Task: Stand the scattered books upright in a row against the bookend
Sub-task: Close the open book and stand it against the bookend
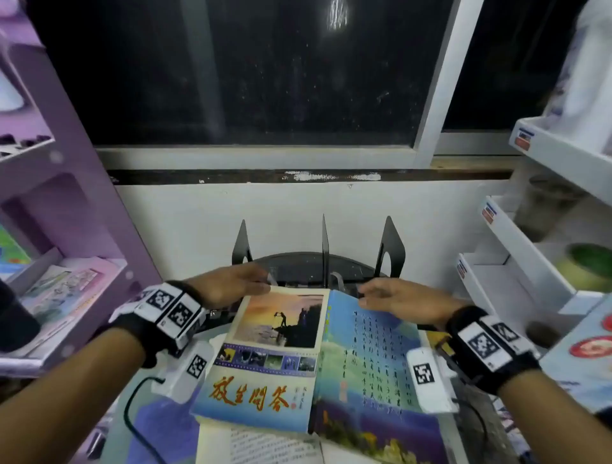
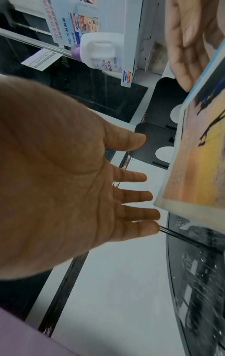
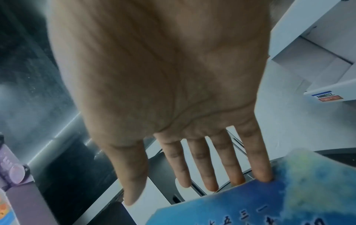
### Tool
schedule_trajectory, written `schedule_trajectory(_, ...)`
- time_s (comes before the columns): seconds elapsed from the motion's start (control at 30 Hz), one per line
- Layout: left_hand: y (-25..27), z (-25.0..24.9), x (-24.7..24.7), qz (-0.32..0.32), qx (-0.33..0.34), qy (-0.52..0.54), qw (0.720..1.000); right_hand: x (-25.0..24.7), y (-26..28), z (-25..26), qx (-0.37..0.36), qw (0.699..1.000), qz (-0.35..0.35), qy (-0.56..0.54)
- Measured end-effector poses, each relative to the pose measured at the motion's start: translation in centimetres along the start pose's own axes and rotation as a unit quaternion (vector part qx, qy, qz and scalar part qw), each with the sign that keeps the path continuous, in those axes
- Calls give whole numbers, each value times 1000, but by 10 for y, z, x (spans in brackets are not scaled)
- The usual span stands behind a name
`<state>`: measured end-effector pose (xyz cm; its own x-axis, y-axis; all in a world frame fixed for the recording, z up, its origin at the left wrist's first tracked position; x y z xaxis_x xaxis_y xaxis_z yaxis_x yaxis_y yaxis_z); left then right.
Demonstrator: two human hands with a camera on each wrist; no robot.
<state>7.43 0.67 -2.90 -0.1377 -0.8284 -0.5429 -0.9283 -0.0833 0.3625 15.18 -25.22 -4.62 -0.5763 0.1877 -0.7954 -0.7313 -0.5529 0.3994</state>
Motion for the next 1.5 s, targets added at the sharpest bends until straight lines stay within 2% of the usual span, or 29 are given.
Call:
schedule_trajectory(0.1, -19, 11, 5, -8, -12, -35, 999, 4, -11, -3, -5, 999, 2, 38)
schedule_trajectory(0.27, -29, 24, 20, -9, -58, 14, 998, 6, -18, -8, -18, 997, -20, 65)
schedule_trajectory(0.4, -28, 26, 22, -17, -52, -36, 998, 10, -18, -8, -25, 996, -9, 81)
schedule_trajectory(0.57, -20, 17, 16, -60, -22, -89, 994, 10, -14, -3, -34, 993, -16, 115)
schedule_trajectory(0.73, -11, 8, 7, -90, 15, -35, 995, 1, -4, 7, -29, 990, -51, 132)
schedule_trajectory(0.9, 5, -4, -6, -129, 89, 64, 986, -11, 10, 19, -29, 986, -92, 139)
schedule_trajectory(1.13, 42, -25, -22, -170, 173, 184, 952, -32, 37, 36, -50, 980, -163, 107)
schedule_trajectory(1.33, 77, -44, -30, -189, 265, 309, 894, -54, 73, 60, -87, 968, -228, 63)
schedule_trajectory(1.5, 106, -59, -36, -216, 354, 367, 833, -67, 97, 79, -131, 946, -295, 14)
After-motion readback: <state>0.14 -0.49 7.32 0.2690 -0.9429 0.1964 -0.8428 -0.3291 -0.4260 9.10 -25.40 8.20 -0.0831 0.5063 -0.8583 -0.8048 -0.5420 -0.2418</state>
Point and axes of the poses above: each hand's wrist, its own y-axis away from the middle knuckle, its own x-axis out of the palm, z = x × y, the point moved 8 cm from there along -y, towards the middle knuckle, and after that the axes turned 13 degrees about y, right-handed, at the moved point
